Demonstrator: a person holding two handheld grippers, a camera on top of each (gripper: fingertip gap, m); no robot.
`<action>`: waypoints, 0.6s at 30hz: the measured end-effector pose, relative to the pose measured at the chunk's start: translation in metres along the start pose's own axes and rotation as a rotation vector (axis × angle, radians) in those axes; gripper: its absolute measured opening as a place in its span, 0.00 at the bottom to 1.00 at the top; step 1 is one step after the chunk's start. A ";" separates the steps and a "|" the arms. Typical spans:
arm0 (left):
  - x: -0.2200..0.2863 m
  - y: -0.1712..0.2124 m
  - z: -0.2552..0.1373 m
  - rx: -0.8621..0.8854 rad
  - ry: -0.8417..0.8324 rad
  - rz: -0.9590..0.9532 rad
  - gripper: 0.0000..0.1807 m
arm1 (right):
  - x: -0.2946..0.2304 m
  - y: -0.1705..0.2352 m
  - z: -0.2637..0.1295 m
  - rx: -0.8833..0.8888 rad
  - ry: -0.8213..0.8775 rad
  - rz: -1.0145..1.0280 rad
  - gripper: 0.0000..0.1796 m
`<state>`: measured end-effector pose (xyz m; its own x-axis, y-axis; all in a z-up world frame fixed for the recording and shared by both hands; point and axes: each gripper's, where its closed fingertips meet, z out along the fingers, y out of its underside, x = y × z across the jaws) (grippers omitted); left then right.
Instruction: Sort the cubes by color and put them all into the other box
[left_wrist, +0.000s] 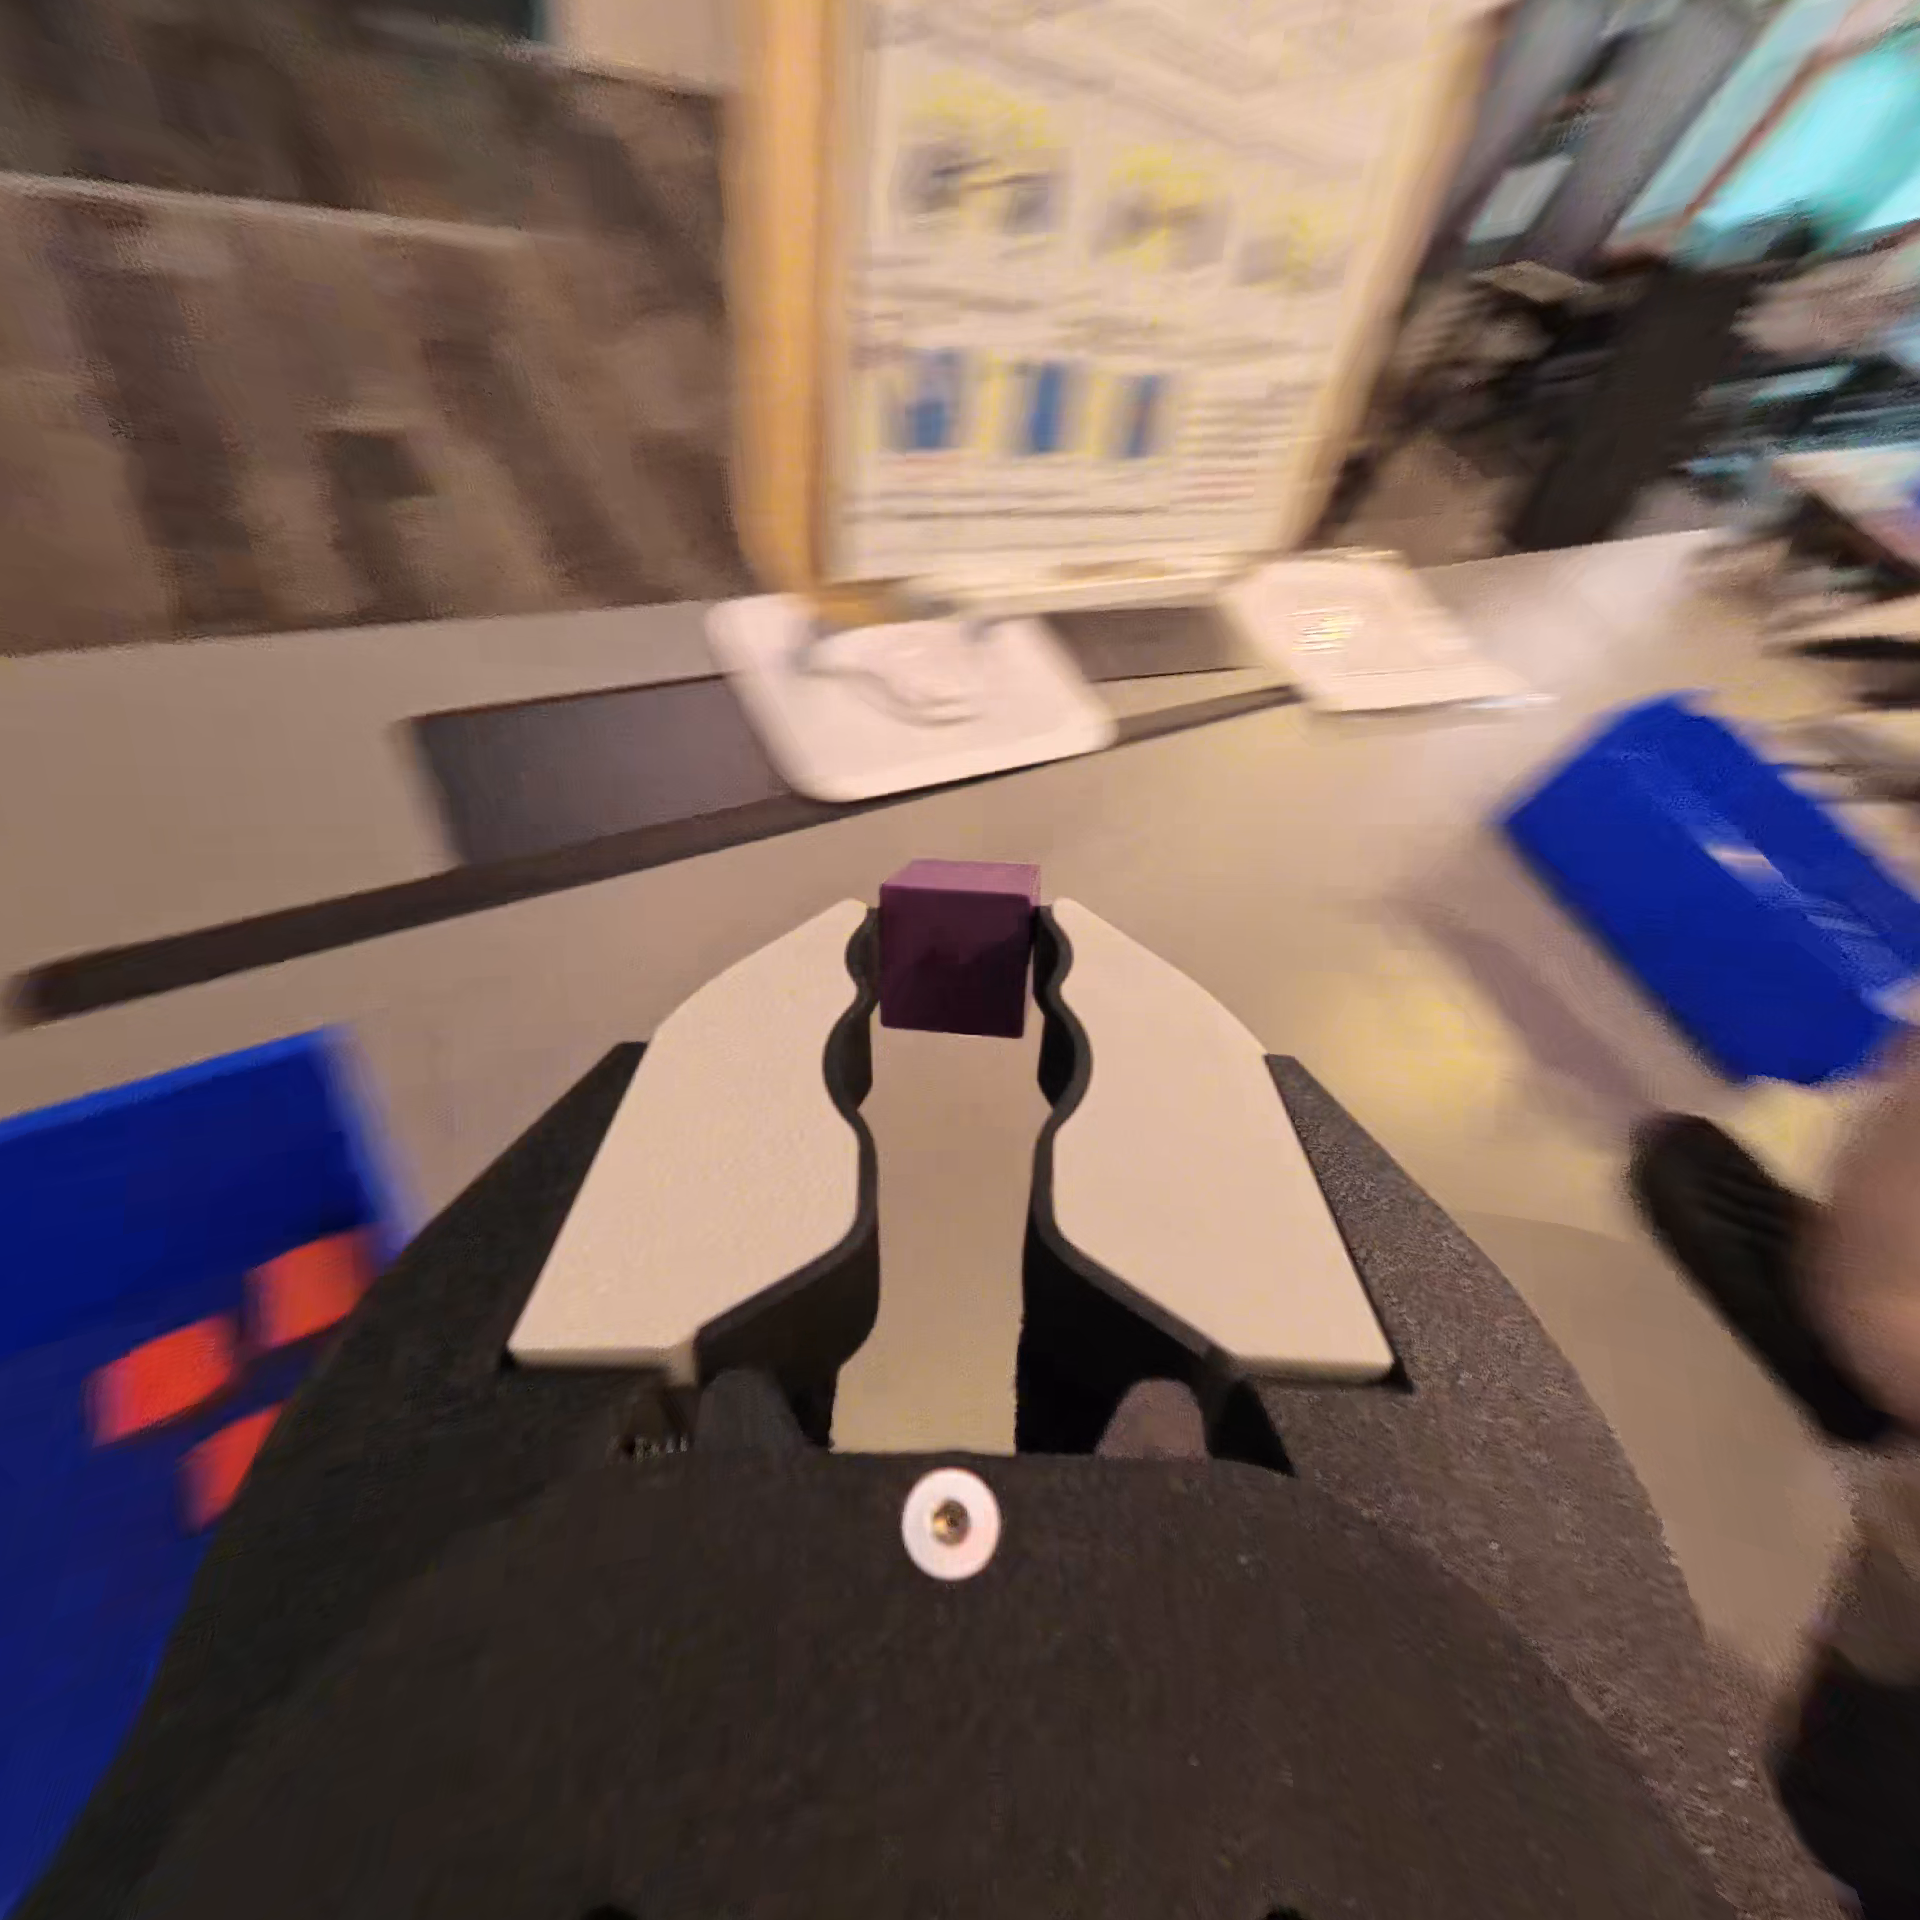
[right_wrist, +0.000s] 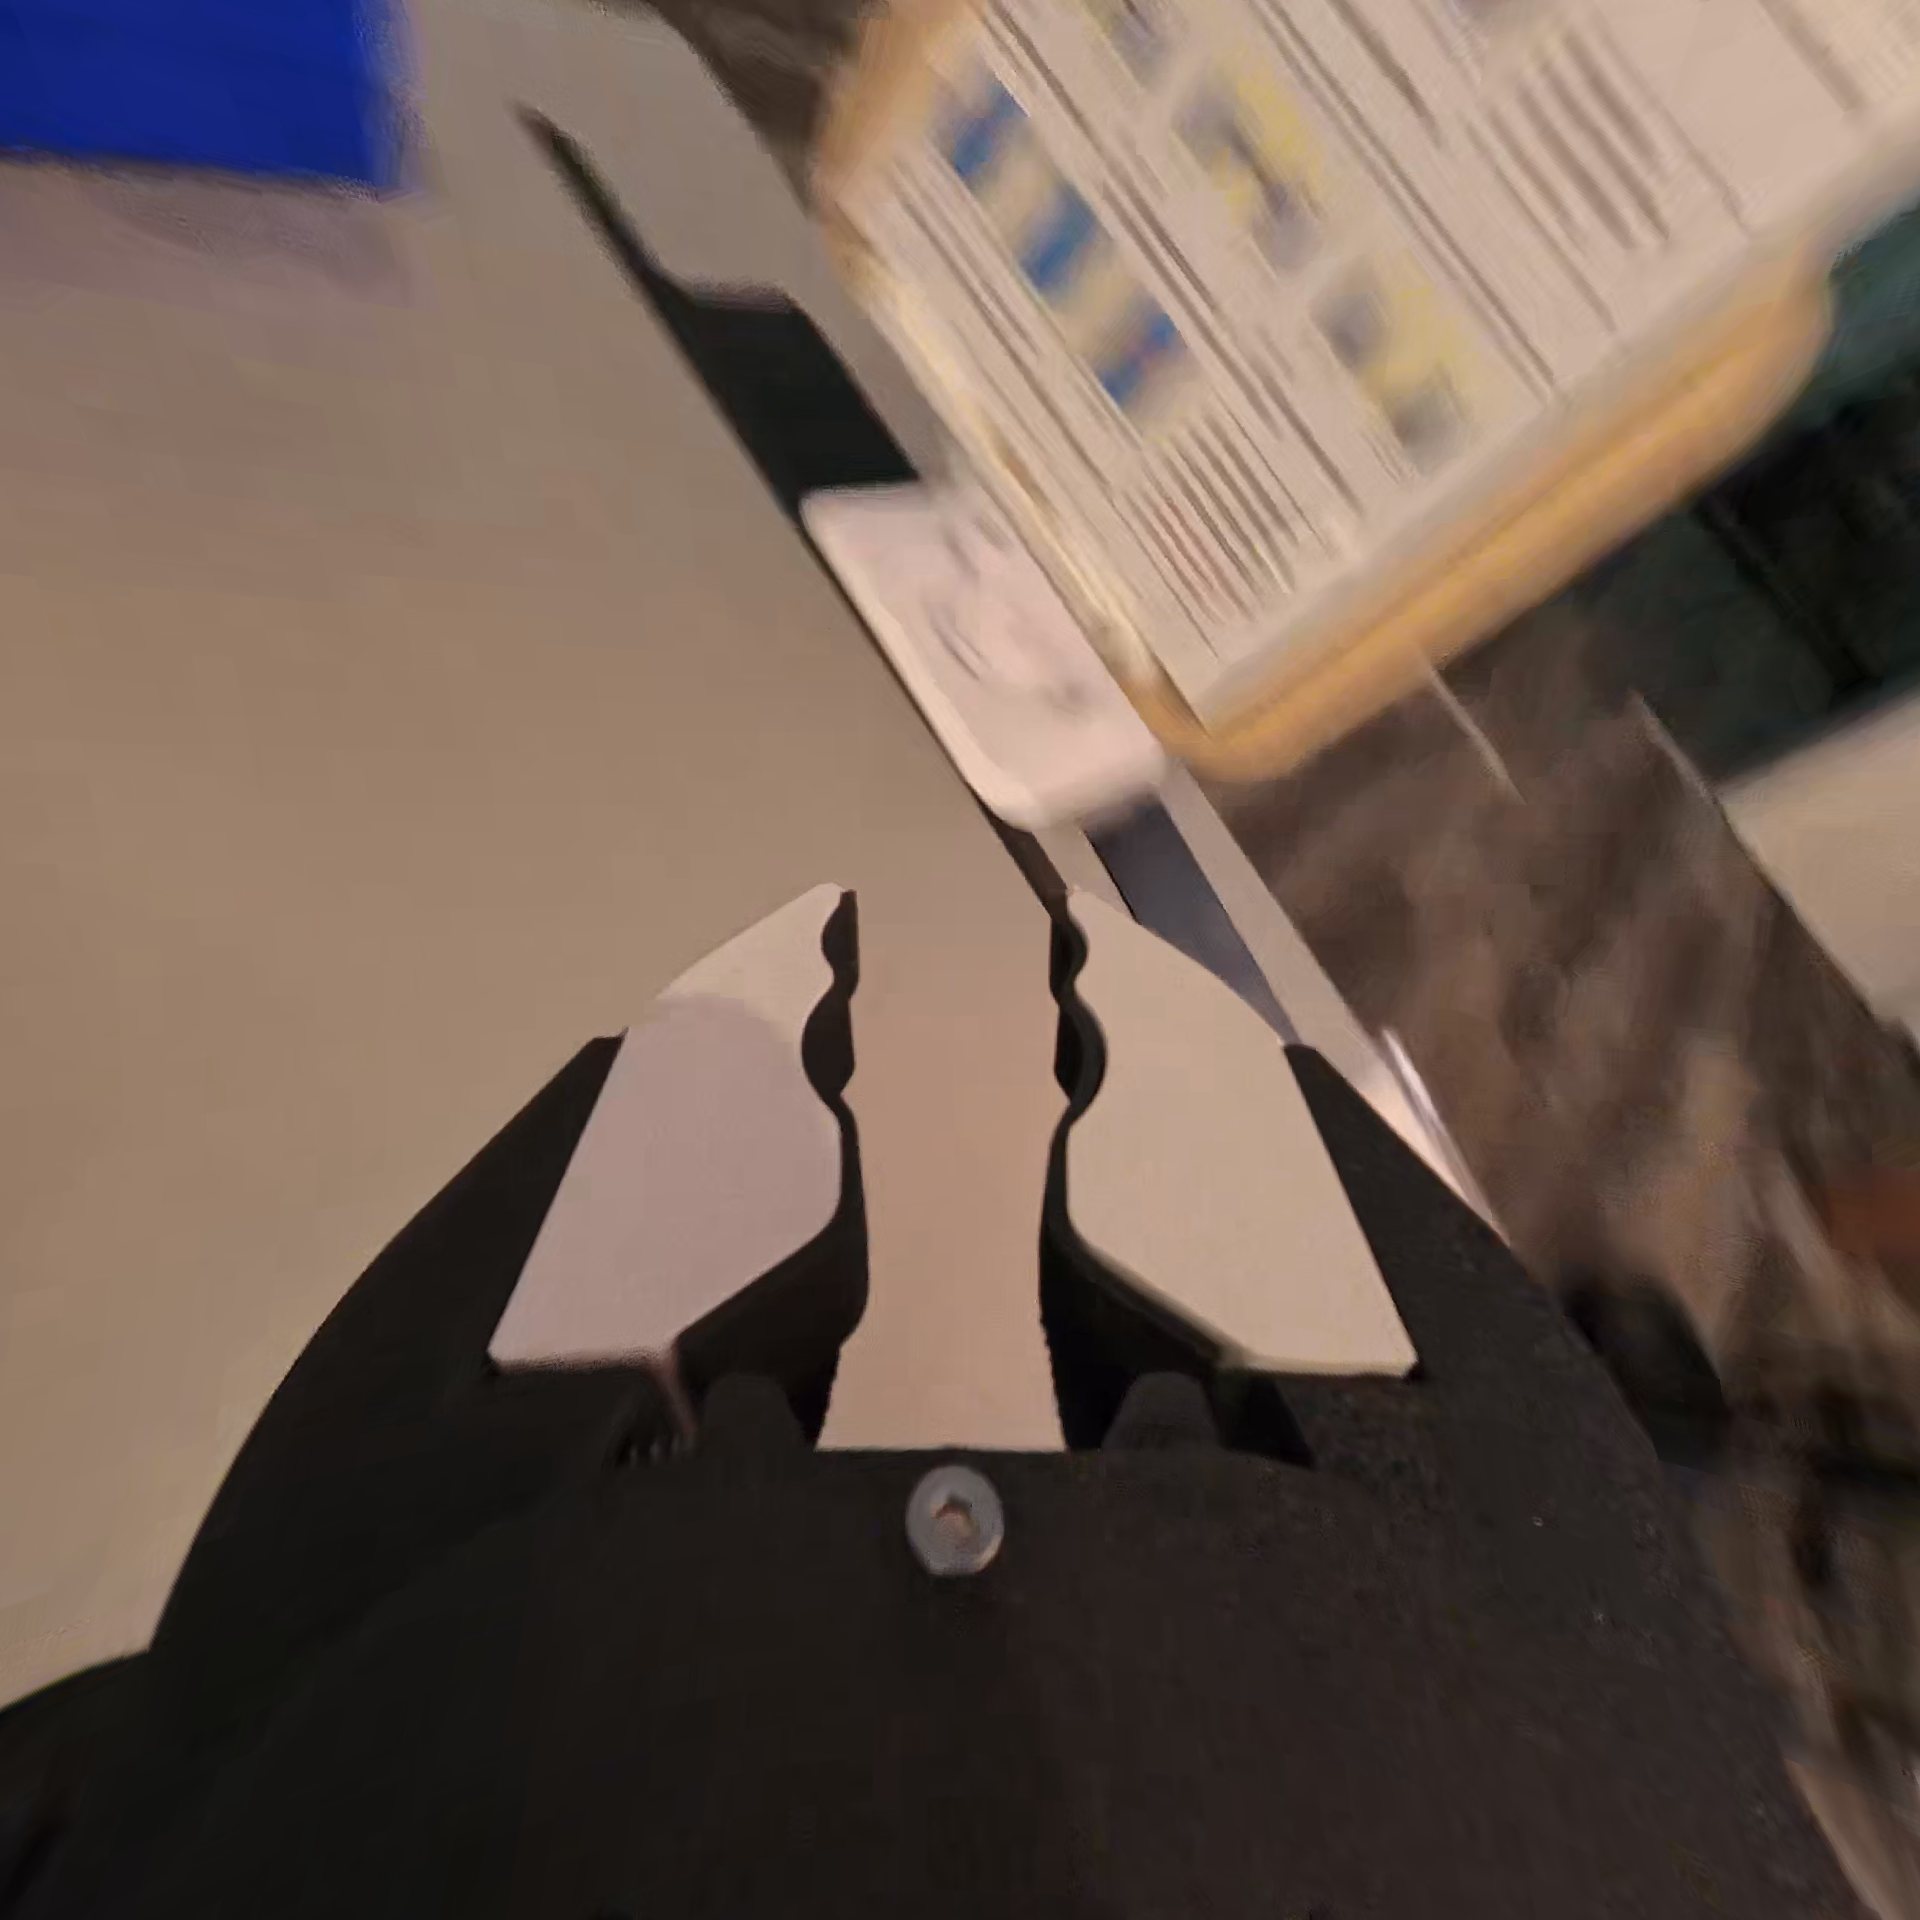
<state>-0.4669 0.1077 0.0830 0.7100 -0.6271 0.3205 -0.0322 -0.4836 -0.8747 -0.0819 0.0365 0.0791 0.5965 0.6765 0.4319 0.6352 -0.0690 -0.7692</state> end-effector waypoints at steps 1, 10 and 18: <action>0.034 -0.002 0.006 0.018 0.111 0.009 0.15 | -0.029 -0.028 0.006 0.123 -0.117 -0.064 0.19; 0.227 0.016 0.046 -0.064 0.604 0.070 0.15 | -0.132 -0.120 0.031 0.471 -0.192 -0.351 0.29; 0.246 0.024 0.063 -0.066 0.751 -0.026 0.15 | -0.127 -0.134 0.028 0.555 -0.056 -0.363 0.28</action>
<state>-0.2483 -0.0199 0.1176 0.0414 -0.8512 0.5232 -0.0807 -0.5248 -0.8474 -0.2570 -0.0191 0.1142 0.3565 0.6241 0.6953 0.4349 0.5478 -0.7146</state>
